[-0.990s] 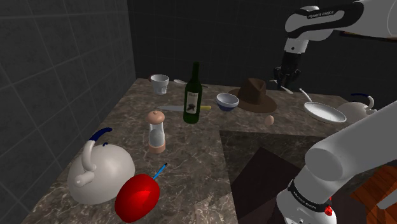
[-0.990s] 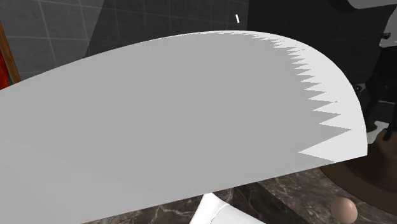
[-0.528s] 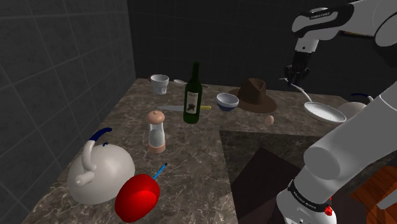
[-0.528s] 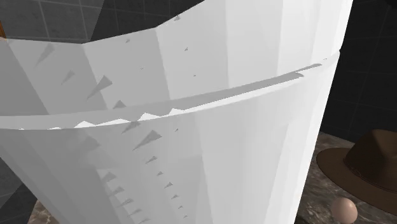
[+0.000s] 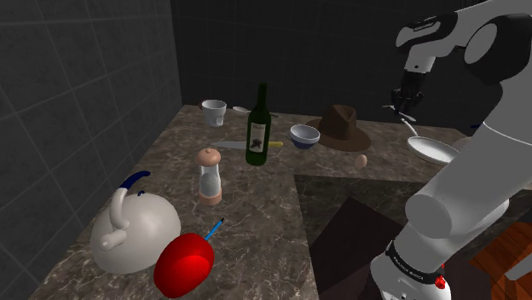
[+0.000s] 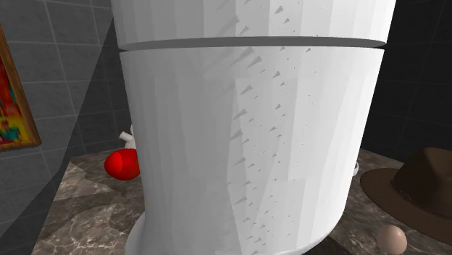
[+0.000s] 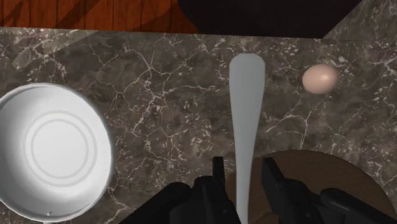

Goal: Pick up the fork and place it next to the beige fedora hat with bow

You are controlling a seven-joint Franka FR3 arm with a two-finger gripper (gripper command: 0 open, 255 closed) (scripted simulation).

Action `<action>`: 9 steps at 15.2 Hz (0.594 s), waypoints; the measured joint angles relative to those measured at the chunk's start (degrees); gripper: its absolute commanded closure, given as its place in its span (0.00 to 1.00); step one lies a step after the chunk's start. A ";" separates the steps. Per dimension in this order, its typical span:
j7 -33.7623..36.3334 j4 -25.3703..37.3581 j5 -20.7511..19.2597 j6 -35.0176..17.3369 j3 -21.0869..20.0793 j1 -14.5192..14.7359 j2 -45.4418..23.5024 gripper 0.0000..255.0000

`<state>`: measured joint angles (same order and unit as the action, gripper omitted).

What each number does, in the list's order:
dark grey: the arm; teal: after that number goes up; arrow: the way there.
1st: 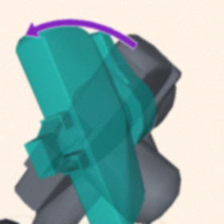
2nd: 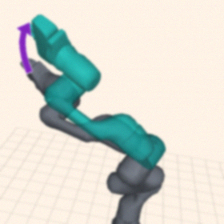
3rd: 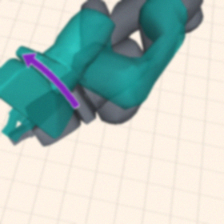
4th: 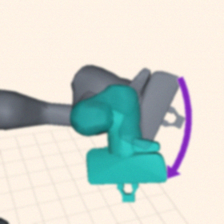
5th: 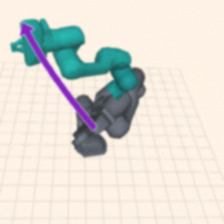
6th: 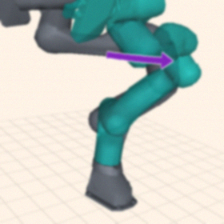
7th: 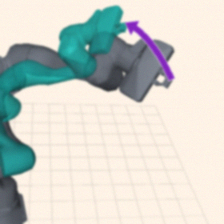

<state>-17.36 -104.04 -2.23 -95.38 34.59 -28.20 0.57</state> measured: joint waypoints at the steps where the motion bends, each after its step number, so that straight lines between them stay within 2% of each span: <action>1: -0.25 -0.61 0.13 -0.87 0.12 -0.11 -0.32 1.00; 9: -0.48 -5.60 0.61 -6.66 0.24 -0.24 -1.26 1.00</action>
<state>-17.85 -109.65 -1.62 -102.03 34.84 -28.44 -0.69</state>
